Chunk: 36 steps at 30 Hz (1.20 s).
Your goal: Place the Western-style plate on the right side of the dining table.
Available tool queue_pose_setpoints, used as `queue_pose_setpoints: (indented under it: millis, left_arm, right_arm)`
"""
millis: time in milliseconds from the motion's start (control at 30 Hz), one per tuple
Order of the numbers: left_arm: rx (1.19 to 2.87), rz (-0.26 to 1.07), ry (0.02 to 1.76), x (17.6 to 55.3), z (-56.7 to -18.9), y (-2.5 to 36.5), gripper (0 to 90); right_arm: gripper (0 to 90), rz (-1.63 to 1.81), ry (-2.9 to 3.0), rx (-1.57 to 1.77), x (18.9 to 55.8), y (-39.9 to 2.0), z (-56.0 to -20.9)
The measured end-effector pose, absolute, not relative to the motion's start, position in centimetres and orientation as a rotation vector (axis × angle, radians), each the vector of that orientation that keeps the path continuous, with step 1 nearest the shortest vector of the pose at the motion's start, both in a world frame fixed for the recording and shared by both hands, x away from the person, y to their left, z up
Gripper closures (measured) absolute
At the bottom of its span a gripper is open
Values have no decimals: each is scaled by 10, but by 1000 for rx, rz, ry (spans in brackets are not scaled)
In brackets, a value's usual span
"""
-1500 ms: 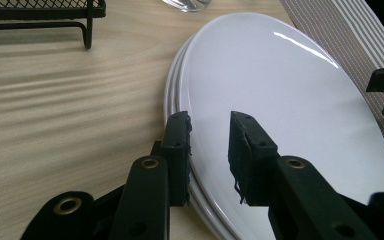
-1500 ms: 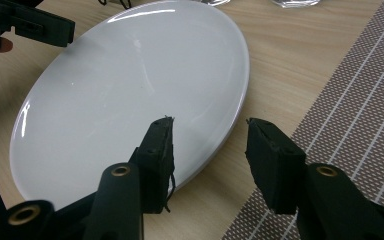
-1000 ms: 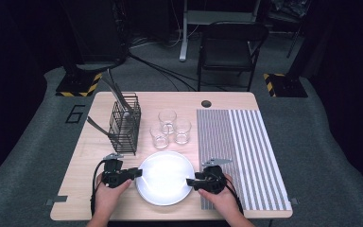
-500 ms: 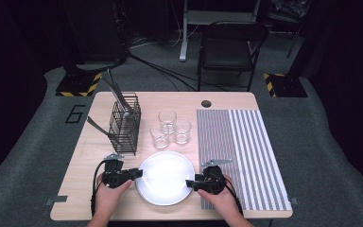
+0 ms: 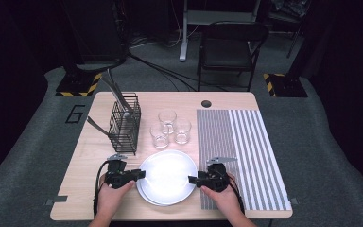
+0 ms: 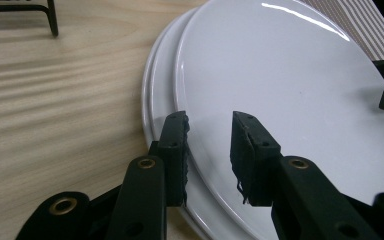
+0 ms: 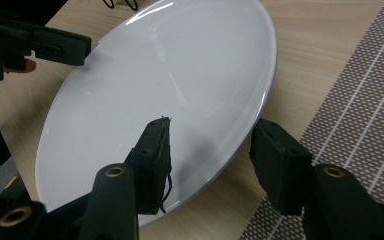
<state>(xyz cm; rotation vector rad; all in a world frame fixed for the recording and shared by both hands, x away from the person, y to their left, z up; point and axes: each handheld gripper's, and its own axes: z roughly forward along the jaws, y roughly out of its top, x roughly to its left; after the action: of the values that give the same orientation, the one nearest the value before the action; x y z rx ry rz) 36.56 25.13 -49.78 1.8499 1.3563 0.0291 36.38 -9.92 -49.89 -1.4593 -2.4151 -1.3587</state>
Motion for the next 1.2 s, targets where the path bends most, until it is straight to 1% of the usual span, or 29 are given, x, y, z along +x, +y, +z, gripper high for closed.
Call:
queue_pose_setpoints:
  millis: [333, 433, 633, 933, 1000, 1100, 1200]
  left_arm:
    - [1873, 8, 1348, 368, -502, 244, 670]
    - [1856, -12, 1366, 368, -503, 240, 670]
    - [1871, -17, 1343, 368, -505, 234, 668]
    - [1881, -31, 1323, 367, -507, 229, 668]
    - [1881, -29, 1324, 366, -506, 228, 667]
    - [1884, -31, 1326, 365, -506, 227, 664]
    - [1892, -30, 1316, 364, -506, 227, 661]
  right_arm:
    - [502, -1403, -2357, -1498, 378, -107, -493]
    - [504, -1416, -2364, -1496, 382, -109, -492]
    - [506, -1403, -2342, -1541, 384, -114, -491]
    - [529, -1382, -2345, -1594, 385, -123, -488]
    - [534, -1390, -2341, -1622, 383, -125, -484]
    - [566, -1356, -2382, -1646, 379, -127, -476]
    - [568, -1348, -2378, -1662, 371, -130, -470]
